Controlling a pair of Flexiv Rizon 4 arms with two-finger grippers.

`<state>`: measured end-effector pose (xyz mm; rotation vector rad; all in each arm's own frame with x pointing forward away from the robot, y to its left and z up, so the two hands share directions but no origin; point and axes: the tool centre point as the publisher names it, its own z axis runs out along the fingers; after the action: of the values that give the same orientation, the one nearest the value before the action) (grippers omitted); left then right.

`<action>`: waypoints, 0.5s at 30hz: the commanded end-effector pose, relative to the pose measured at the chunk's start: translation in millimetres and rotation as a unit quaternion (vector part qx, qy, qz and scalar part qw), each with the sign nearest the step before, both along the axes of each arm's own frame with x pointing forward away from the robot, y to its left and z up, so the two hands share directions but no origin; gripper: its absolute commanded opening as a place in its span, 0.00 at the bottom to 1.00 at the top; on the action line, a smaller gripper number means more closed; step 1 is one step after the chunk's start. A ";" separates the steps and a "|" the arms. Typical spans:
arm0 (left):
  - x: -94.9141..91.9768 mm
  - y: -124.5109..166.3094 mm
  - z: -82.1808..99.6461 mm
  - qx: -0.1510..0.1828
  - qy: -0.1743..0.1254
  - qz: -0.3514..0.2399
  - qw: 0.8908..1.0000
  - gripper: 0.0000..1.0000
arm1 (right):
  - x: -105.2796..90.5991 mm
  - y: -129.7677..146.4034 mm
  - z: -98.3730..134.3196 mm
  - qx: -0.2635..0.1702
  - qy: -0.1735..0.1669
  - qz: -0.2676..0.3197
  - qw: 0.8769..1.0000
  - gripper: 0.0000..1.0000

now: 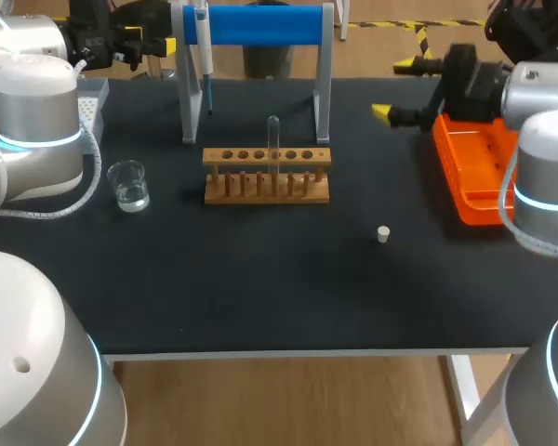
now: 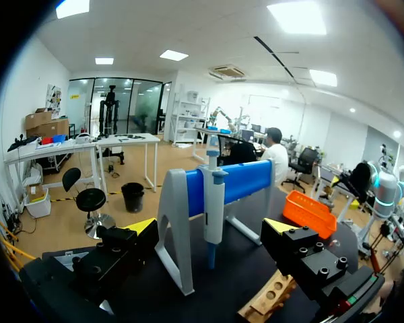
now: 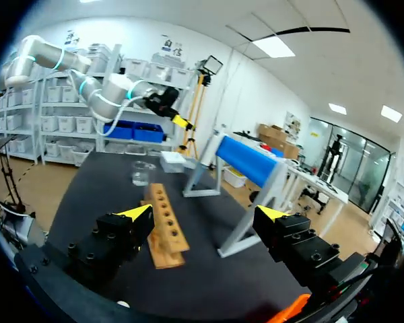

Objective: Invert the test tube, pick up the pipette, mount the tip to pipette, aspirate from beaker and dispense into the tube, eject the tip, return the pipette, and cap with the stopper.

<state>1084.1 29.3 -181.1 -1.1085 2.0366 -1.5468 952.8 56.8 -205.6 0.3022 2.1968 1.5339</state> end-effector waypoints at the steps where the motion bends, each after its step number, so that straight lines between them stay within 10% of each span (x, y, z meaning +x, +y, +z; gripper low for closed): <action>1: -0.1 0.0 -0.9 0.000 -0.001 0.000 1.000 1.00 | -38.5 13.8 -10.8 0.035 -0.015 0.028 0.999 1.00; 15: -0.1 0.0 -0.9 0.000 -0.001 0.000 1.000 1.00 | -69.2 43.3 -52.2 0.034 0.028 0.043 0.998 1.00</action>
<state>1084.1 29.3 -181.1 -1.1085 2.0366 -1.5467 885.6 94.9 -256.4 0.2638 2.2317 1.6813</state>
